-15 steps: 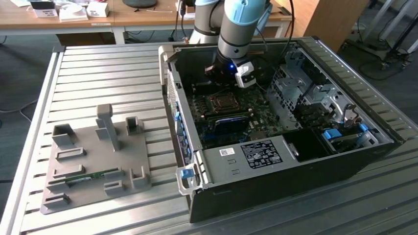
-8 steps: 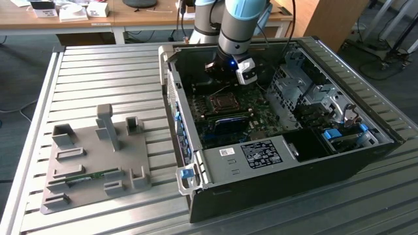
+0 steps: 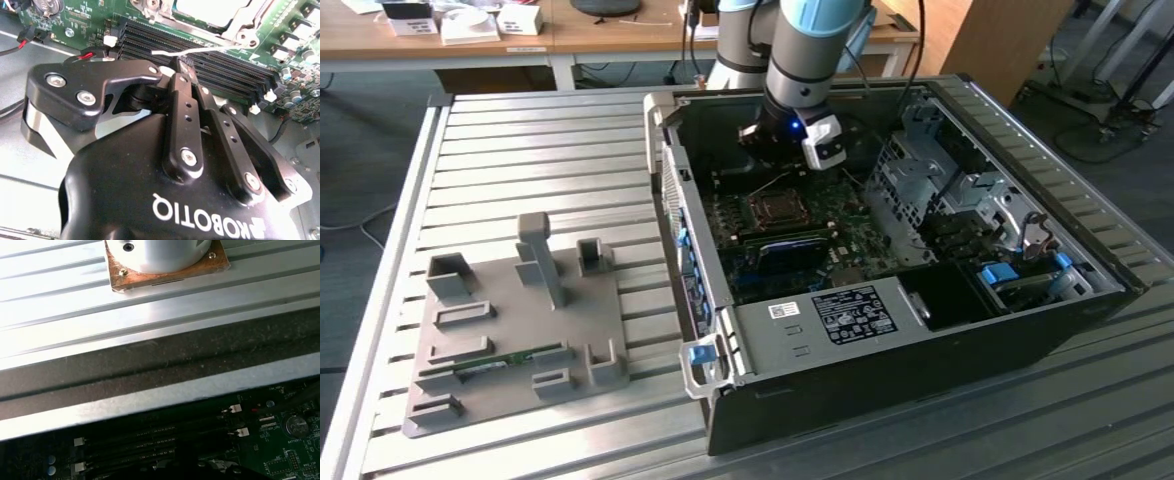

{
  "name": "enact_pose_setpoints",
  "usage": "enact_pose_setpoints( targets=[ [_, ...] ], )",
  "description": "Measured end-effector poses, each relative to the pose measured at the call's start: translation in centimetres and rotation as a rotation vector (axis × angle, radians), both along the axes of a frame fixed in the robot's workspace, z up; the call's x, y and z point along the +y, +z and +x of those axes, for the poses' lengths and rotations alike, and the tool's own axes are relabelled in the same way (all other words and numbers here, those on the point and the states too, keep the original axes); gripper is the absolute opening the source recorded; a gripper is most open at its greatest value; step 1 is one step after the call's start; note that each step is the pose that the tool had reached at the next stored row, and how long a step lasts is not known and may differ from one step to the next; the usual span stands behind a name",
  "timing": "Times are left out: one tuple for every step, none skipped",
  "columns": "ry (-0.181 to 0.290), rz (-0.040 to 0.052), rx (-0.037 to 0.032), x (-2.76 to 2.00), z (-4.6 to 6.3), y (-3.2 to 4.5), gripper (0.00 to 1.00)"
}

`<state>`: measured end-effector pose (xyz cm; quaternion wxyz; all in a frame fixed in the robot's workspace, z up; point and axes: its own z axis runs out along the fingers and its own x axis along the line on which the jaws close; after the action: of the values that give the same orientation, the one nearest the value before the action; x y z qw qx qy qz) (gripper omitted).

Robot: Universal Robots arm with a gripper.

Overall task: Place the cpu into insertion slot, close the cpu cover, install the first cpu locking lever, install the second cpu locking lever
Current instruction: 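Install the first cpu locking lever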

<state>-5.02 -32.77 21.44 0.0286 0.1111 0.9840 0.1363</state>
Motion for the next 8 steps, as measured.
enact_pose_setpoints(
  targets=[
    [0.000,0.0000,-0.0001,0.03,-0.03,0.02,0.11],
    [0.000,0.0001,-0.0001,0.05,-0.07,0.03,0.11],
    [0.000,0.0001,-0.0002,0.08,-0.10,0.05,0.11],
    [0.000,0.0000,-0.0001,0.10,-0.14,0.08,0.11],
    [0.000,0.0000,0.0000,0.13,-0.16,0.12,0.11],
    [0.000,0.0000,-0.0001,0.14,-0.18,0.17,0.11],
    [0.000,0.0002,-0.0001,0.14,-0.18,0.18,0.11],
    [0.000,0.0003,-0.0002,0.15,-0.18,0.18,0.11]
  ],
)
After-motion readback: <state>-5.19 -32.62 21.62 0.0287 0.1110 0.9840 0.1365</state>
